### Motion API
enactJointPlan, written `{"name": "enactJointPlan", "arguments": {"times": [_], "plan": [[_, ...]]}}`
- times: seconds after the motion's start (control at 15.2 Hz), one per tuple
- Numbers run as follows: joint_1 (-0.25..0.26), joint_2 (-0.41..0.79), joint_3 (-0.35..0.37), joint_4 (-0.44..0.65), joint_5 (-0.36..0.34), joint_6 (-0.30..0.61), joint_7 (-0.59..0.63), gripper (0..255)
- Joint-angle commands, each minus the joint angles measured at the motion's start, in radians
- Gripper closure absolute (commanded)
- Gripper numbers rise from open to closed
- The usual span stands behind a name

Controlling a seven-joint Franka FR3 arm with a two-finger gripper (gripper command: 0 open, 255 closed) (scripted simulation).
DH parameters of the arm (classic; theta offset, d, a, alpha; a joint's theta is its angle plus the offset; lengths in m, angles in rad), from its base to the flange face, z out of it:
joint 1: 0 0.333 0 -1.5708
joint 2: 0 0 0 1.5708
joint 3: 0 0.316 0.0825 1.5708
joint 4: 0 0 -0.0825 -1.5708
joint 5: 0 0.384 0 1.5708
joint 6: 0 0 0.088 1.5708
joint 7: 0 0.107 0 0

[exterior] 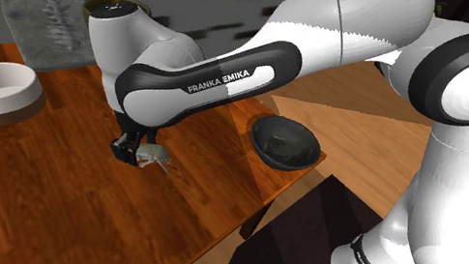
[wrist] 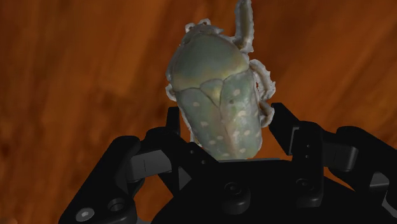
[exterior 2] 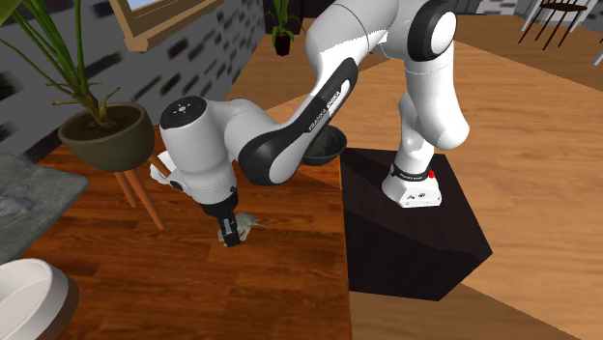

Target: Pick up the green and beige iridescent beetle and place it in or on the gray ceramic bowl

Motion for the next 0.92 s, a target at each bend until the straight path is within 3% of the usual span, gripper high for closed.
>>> {"name": "enactJointPlan", "arguments": {"times": [0.0,0.46,0.86], "plan": [[0.000,0.001,0.000,0.000,0.000,0.000,0.000,255],[0.000,0.000,0.000,-0.001,0.000,0.000,0.000,255],[-0.002,-0.027,0.006,0.043,0.014,-0.068,-0.011,255]]}}
